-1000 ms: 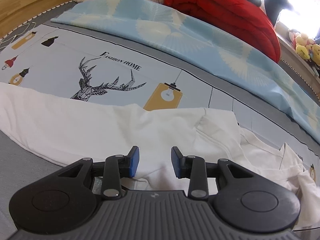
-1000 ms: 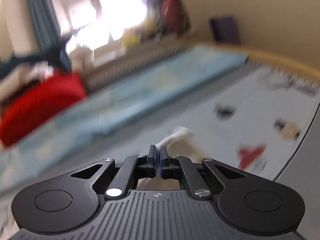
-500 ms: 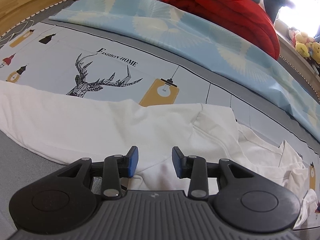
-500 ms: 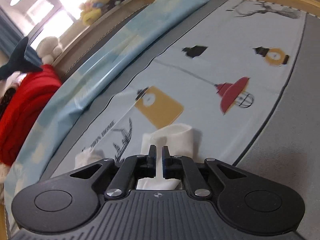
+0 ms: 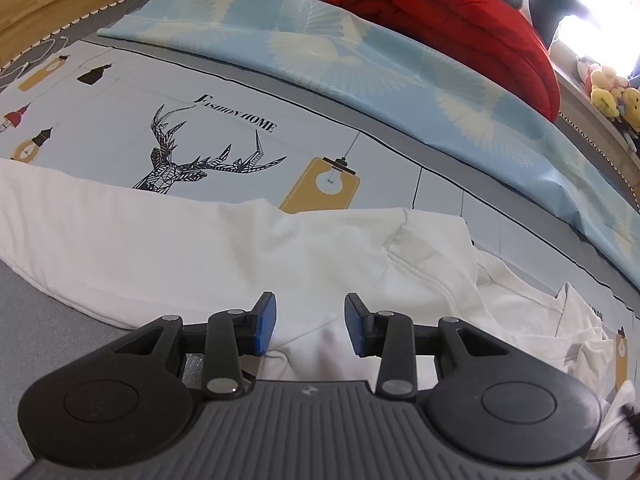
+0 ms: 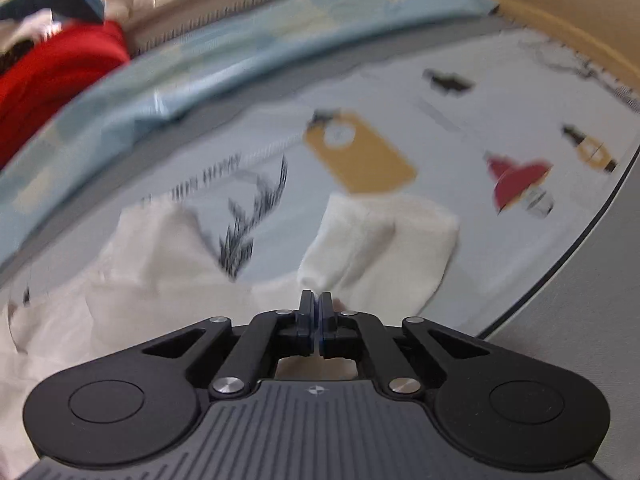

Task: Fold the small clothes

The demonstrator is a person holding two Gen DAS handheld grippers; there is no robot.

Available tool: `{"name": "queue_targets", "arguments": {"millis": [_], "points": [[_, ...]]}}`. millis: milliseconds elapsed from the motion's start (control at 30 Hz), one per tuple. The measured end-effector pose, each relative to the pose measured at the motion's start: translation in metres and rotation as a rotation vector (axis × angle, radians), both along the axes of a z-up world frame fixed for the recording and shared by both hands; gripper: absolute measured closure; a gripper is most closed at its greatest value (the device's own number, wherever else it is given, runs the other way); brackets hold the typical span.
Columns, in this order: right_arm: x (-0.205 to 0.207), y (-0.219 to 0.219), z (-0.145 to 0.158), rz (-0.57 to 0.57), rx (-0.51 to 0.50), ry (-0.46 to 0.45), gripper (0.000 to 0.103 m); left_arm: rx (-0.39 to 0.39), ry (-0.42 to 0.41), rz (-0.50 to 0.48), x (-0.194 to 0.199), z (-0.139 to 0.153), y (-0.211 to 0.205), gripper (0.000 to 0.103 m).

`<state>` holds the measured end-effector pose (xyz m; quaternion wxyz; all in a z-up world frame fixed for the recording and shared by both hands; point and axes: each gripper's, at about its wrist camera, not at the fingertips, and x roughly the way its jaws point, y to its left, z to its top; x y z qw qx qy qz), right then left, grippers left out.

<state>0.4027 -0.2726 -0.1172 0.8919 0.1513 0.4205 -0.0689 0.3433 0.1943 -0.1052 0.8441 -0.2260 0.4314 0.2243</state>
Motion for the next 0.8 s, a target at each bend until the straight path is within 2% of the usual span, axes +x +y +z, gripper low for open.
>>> {"name": "queue_targets", "arguments": {"millis": [100, 200, 333, 400, 433, 467, 533, 633, 700, 800], "points": [[-0.004, -0.023, 0.028, -0.024, 0.032, -0.160, 0.103, 0.003, 0.005, 0.005, 0.001, -0.001, 0.002, 0.061], [-0.004, -0.066, 0.051, -0.070, 0.030, -0.335, 0.103, 0.007, 0.004, 0.011, 0.002, -0.001, 0.004, 0.061], [-0.019, -0.155, 0.076, -0.263, 0.023, -0.554, 0.103, 0.015, -0.003, 0.001, 0.003, 0.002, 0.003, 0.061], [-0.029, -0.197, 0.074, -0.385, -0.024, -0.615, 0.103, 0.022, -0.004, -0.006, 0.003, 0.003, 0.002, 0.061], [-0.032, -0.218, 0.067, -0.453, -0.048, -0.601, 0.103, 0.026, -0.003, -0.008, 0.003, 0.003, 0.002, 0.061], [-0.033, -0.237, 0.056, -0.519, -0.075, -0.549, 0.103, 0.030, -0.001, -0.009, 0.003, 0.003, 0.003, 0.061], [-0.028, -0.267, 0.024, -0.592, -0.112, -0.404, 0.103, 0.035, 0.001, -0.015, 0.004, 0.003, 0.004, 0.061], [-0.018, -0.293, -0.024, -0.562, -0.120, -0.200, 0.103, 0.043, 0.000, -0.028, 0.002, 0.007, 0.006, 0.061], [-0.025, -0.295, -0.037, -0.572, -0.140, -0.162, 0.103, 0.043, -0.003, -0.030, 0.001, 0.010, 0.008, 0.061], [-0.038, -0.289, -0.033, -0.634, -0.237, -0.149, 0.103, 0.020, -0.019, -0.043, -0.004, 0.020, 0.013, 0.061]]}}
